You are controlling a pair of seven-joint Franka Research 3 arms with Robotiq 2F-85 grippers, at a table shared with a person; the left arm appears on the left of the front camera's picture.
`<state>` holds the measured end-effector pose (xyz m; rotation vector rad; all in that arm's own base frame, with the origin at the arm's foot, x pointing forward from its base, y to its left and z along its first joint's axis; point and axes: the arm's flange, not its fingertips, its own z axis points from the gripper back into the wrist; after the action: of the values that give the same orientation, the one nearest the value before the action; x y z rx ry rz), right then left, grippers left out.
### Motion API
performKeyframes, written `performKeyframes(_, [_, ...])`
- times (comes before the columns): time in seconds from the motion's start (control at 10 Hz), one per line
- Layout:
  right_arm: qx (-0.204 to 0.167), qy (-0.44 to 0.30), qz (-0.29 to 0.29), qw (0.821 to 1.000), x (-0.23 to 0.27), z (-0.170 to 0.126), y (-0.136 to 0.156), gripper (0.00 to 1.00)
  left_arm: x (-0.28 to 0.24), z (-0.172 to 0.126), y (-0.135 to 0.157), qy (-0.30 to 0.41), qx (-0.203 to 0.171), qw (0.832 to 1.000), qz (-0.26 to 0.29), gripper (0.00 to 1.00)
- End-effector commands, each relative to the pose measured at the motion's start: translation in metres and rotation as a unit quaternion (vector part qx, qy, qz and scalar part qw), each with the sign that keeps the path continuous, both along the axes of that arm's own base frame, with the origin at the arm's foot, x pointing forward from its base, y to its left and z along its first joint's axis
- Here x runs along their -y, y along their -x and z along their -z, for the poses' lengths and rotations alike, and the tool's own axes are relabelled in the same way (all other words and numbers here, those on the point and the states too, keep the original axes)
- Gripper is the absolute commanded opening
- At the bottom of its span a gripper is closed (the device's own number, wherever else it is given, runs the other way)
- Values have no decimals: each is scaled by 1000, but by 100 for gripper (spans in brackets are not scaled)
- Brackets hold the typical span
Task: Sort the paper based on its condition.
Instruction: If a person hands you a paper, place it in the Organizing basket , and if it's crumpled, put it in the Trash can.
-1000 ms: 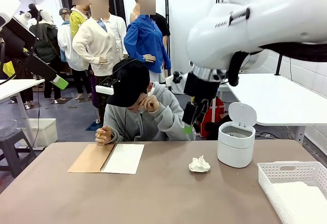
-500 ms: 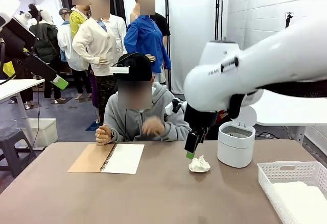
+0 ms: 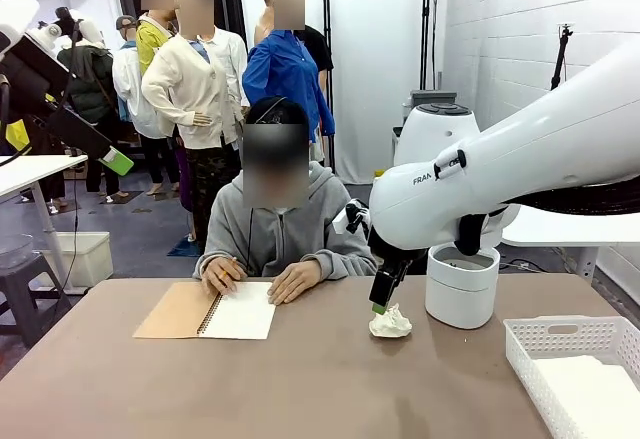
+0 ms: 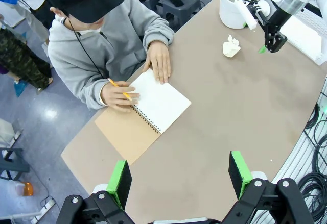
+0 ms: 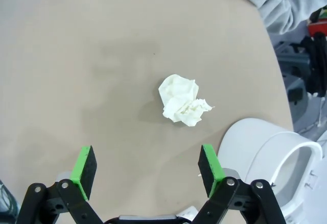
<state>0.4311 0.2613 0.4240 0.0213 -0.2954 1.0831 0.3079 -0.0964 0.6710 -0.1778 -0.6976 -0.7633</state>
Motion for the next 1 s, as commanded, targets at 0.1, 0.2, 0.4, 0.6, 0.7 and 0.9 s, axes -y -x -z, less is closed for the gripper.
performKeyframes(0.1, [-7,3,-2,1000,-1,-5,5,100,-1,0,0,4,-1,1000,2,100])
performKeyframes(0.2, [-1,1,-1,1000,0,-1,1,100,-1,0,0,4,-1,1000,2,100])
performKeyframes(0.4, [-4,23,-4,1000,-12,42,-15,100,-1,0,0,4,-1,1000,2,100])
performKeyframes(0.6, [20,62,-20,998,-19,67,-28,100,-1,0,0,4,-1,1000,2,100])
performKeyframes(0.7, [15,71,-28,997,-19,77,-33,100,-1,0,0,4,-1,1000,2,100])
performKeyframes(0.9, [25,83,-43,995,-24,93,-48,100,-1,0,0,4,-1,1000,2,100])
